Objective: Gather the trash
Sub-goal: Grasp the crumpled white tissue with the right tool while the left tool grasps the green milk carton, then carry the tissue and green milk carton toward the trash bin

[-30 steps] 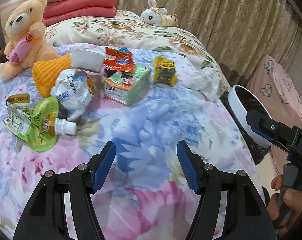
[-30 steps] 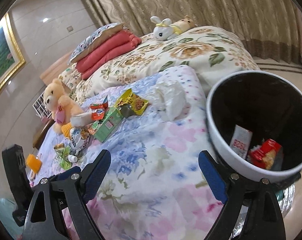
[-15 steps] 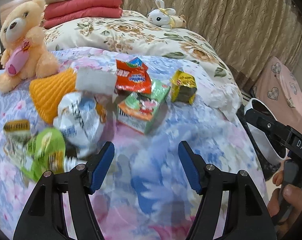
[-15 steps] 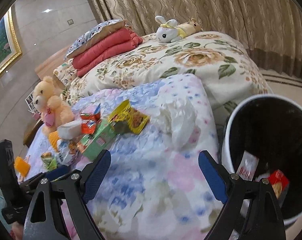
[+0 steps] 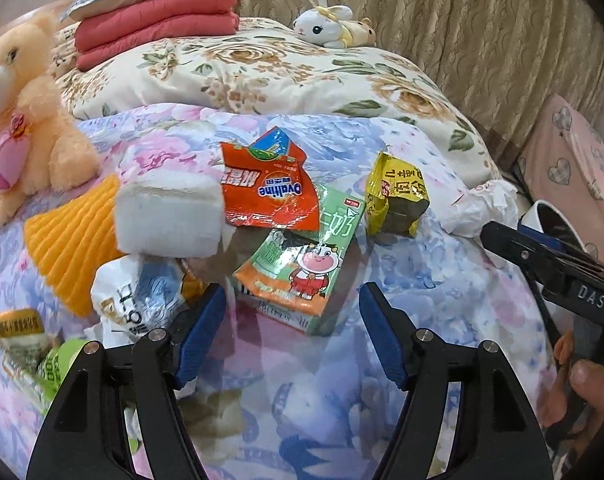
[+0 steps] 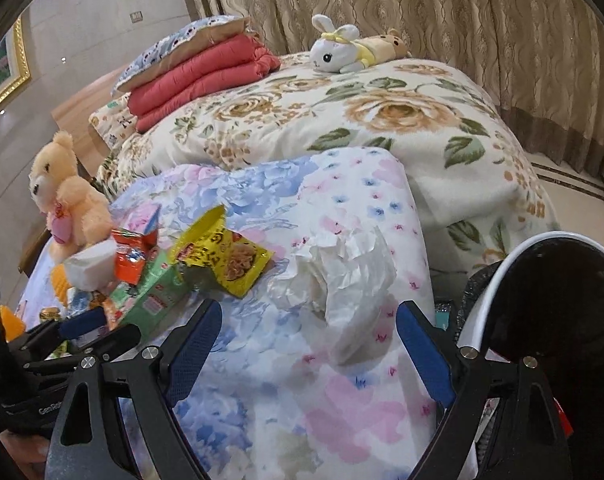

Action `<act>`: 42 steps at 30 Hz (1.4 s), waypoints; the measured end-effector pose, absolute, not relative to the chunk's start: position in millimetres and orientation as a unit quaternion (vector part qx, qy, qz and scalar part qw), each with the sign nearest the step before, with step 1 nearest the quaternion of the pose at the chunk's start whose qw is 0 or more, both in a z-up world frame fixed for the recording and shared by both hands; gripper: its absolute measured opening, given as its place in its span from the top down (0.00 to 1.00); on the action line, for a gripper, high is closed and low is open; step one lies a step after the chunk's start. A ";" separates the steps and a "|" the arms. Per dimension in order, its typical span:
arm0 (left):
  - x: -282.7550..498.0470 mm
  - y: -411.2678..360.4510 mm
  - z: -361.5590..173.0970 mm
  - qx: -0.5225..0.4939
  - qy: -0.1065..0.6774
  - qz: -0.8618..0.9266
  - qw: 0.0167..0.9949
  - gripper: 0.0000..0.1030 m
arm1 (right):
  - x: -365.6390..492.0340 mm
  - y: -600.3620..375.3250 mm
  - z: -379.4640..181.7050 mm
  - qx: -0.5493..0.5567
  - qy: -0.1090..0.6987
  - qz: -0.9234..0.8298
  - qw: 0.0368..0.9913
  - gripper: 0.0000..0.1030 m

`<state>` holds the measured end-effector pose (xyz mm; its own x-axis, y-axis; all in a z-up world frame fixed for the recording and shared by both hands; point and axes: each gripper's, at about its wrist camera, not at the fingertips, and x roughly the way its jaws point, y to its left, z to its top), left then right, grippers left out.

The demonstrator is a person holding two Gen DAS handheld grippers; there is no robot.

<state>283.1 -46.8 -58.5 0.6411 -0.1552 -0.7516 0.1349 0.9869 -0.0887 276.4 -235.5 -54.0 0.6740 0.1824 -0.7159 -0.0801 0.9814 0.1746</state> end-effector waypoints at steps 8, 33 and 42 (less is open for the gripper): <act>284.6 -57.8 -63.0 0.013 0.414 -0.092 0.906 0.54 | 278.5 -243.8 -58.7 0.051 0.391 0.045 0.918 0.60; 202.9 -60.9 -47.9 -0.030 0.390 -0.136 0.910 0.55 | 205.7 -246.9 -44.0 0.126 0.375 0.112 0.912 0.81; 180.8 -80.4 -36.5 -0.026 0.379 -0.161 0.911 0.55 | 171.8 -263.3 -37.5 0.152 0.366 0.108 0.912 0.81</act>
